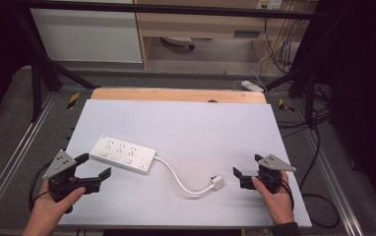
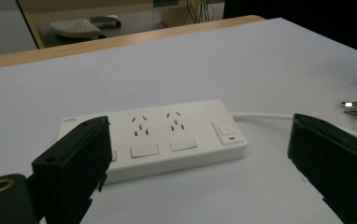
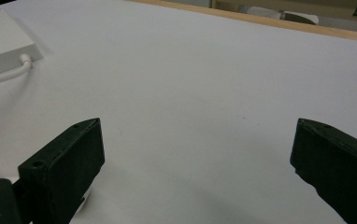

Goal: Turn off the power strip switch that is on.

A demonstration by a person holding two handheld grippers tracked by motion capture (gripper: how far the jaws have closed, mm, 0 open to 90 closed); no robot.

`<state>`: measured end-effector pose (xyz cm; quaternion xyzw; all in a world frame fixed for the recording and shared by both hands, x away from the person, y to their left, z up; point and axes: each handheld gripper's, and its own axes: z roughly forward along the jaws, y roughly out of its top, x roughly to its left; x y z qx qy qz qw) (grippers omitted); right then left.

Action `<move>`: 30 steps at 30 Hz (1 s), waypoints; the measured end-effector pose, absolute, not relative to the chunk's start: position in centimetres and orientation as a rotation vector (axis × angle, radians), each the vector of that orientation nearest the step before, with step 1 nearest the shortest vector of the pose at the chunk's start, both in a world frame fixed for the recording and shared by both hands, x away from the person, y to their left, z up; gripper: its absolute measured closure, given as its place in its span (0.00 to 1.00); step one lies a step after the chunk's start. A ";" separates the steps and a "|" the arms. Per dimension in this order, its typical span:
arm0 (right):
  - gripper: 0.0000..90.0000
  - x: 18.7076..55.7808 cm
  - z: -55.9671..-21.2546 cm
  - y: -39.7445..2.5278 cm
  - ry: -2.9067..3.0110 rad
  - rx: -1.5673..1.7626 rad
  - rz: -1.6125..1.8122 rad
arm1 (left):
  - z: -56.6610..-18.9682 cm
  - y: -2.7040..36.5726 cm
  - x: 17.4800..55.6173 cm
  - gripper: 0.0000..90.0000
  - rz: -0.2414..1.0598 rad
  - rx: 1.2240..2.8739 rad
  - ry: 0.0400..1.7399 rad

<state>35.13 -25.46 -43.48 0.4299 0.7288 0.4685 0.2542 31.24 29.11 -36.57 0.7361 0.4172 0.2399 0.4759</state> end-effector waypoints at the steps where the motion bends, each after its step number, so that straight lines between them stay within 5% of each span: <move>1: 0.04 35.1 -43.5 -25.5 1.980 1.169 1.273 | -36.5 29.1 31.4 0.08 0.585 1.802 1.024; 30: 0.04 35.1 -43.4 -25.6 1.970 1.197 1.280 | -34.0 29.0 35.9 0.11 0.606 1.795 1.072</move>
